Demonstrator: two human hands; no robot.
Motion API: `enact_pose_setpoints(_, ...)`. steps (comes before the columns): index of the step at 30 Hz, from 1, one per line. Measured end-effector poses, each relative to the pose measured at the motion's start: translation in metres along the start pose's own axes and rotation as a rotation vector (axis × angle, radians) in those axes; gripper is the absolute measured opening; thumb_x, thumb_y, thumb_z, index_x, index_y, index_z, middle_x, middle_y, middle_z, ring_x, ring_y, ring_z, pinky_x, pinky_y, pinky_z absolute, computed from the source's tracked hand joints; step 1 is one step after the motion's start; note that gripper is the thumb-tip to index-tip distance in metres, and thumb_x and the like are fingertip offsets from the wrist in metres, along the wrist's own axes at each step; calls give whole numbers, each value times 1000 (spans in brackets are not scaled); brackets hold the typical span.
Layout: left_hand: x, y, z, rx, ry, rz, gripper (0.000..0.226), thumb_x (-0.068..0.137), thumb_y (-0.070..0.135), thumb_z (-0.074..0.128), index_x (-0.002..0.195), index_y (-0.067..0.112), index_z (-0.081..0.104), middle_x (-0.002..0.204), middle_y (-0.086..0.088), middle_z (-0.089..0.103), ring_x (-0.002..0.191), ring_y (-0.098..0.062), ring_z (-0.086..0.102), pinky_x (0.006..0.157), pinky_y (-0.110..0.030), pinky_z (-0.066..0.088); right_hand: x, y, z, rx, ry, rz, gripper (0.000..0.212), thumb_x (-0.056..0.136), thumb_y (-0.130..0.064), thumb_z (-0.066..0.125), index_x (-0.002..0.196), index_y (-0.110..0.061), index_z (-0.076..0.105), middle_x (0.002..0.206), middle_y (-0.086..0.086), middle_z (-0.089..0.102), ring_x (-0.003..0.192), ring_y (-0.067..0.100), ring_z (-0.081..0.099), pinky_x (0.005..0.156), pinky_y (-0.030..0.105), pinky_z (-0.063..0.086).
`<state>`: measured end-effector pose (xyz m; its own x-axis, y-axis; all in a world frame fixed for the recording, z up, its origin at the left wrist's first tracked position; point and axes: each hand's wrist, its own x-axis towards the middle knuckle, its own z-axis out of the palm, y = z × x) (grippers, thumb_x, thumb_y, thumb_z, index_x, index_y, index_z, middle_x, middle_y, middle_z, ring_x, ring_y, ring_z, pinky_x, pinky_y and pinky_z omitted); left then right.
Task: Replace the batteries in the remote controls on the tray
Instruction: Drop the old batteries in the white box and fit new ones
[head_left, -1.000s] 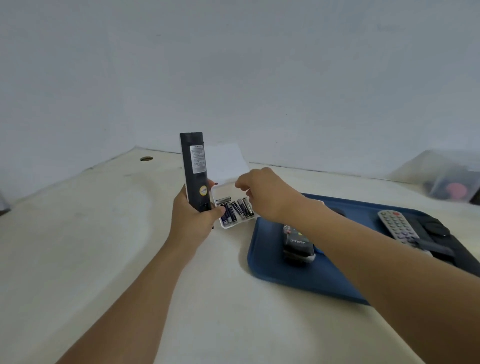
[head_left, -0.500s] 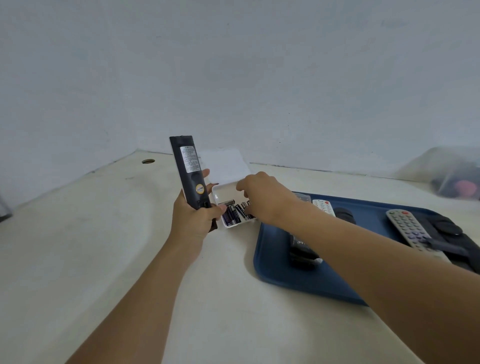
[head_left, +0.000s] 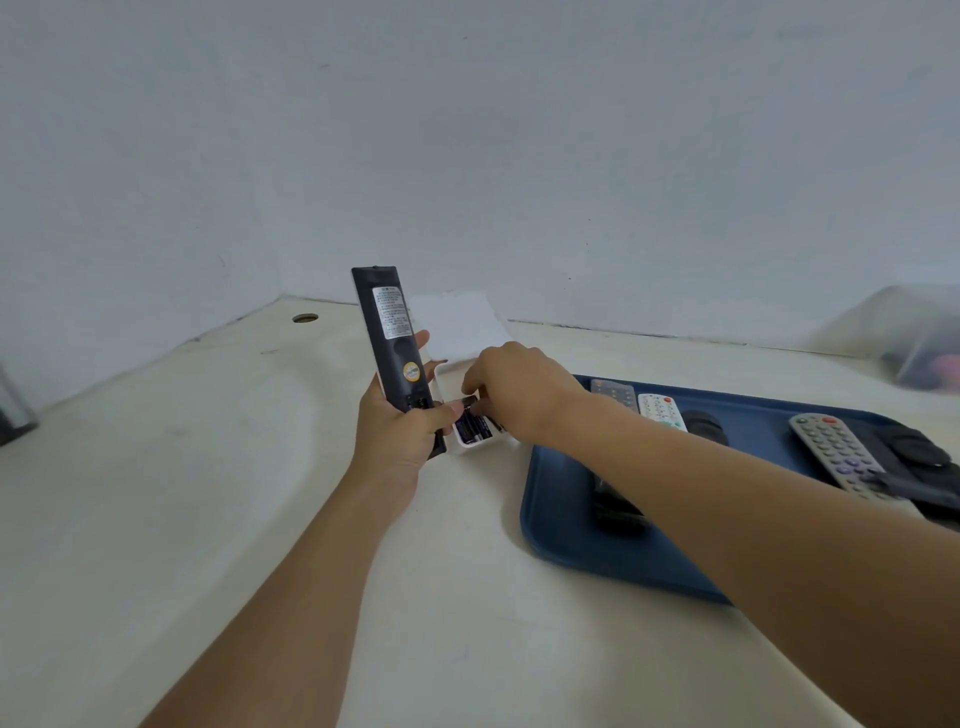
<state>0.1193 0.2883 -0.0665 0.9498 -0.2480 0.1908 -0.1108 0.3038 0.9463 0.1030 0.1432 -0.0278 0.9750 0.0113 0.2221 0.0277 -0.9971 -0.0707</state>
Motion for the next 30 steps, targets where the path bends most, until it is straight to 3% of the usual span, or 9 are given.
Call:
enact_pose_setpoints(3, 0, -2, 0, 7, 6, 0, 82, 79, -24, 65, 134, 36, 58, 122, 2, 70, 90, 2, 72, 67, -26, 60, 4, -1, 1, 65, 8, 16, 11, 92, -18, 66, 97, -14, 76, 89, 8, 72, 79, 27, 68, 73, 37, 59)
enact_pose_setpoints(6, 3, -5, -1, -2, 34, -9, 82, 77, -22, 68, 133, 36, 59, 122, 1, 72, 102, -14, 72, 71, -29, 60, 9, -3, 4, 53, -23, 18, 7, 90, -12, 68, 93, -14, 73, 89, 6, 71, 79, 25, 67, 68, 32, 56)
enact_pose_setpoints(9, 2, -4, 1, -10, 44, -9, 80, 79, -22, 67, 134, 36, 59, 117, 4, 72, 94, -12, 72, 65, -23, 58, 10, -2, 1, 71, -63, -9, 6, 91, -10, 66, 91, -11, 72, 90, 7, 69, 80, 25, 67, 68, 33, 55)
enact_pose_setpoints(11, -1, -2, 2, -12, 45, 4, 78, 81, -23, 65, 132, 36, 59, 114, 7, 70, 81, -1, 71, 62, -22, 57, 7, 5, -11, 78, -48, -41, 6, 94, -15, 65, 90, -13, 70, 90, 8, 68, 82, 26, 65, 72, 35, 54)
enact_pose_setpoints(13, -1, -3, 3, 14, 42, 14, 79, 81, -20, 67, 128, 42, 59, 119, 4, 68, 78, -1, 68, 68, -28, 61, 4, 17, -27, 45, -22, -59, 7, 95, -20, 65, 93, -15, 69, 92, 5, 65, 82, 25, 63, 73, 36, 52)
enact_pose_setpoints(17, -1, -6, 5, 42, 43, 28, 81, 80, -19, 68, 123, 49, 60, 125, -2, 67, 89, -21, 65, 84, -46, 62, -1, 34, -45, 10, -102, -80, 12, 98, -25, 61, 101, -17, 68, 99, 3, 66, 90, 24, 60, 80, 38, 49)
enact_pose_setpoints(20, -1, -6, 5, 23, 45, 24, 81, 80, -20, 68, 123, 49, 60, 125, -3, 66, 87, -22, 62, 80, -43, 63, -3, 37, -42, 24, -141, -97, 11, 98, -26, 59, 101, -18, 67, 100, 1, 66, 92, 23, 59, 82, 40, 49)
enact_pose_setpoints(26, -3, -6, 6, 39, 52, 26, 80, 80, -19, 68, 127, 46, 59, 122, 2, 68, 77, -14, 61, 67, -27, 58, -8, 38, -23, -4, -143, -109, 9, 97, -27, 61, 99, -19, 65, 97, 1, 65, 88, 25, 59, 73, 36, 46)
enact_pose_setpoints(30, -1, -8, 5, 45, 64, 32, 77, 81, -16, 70, 130, 42, 60, 119, 7, 70, 77, -10, 66, 72, -31, 62, -5, 40, -22, 26, -119, -106, 4, 94, -23, 65, 95, -20, 67, 101, 1, 67, 88, 24, 62, 77, 38, 52)
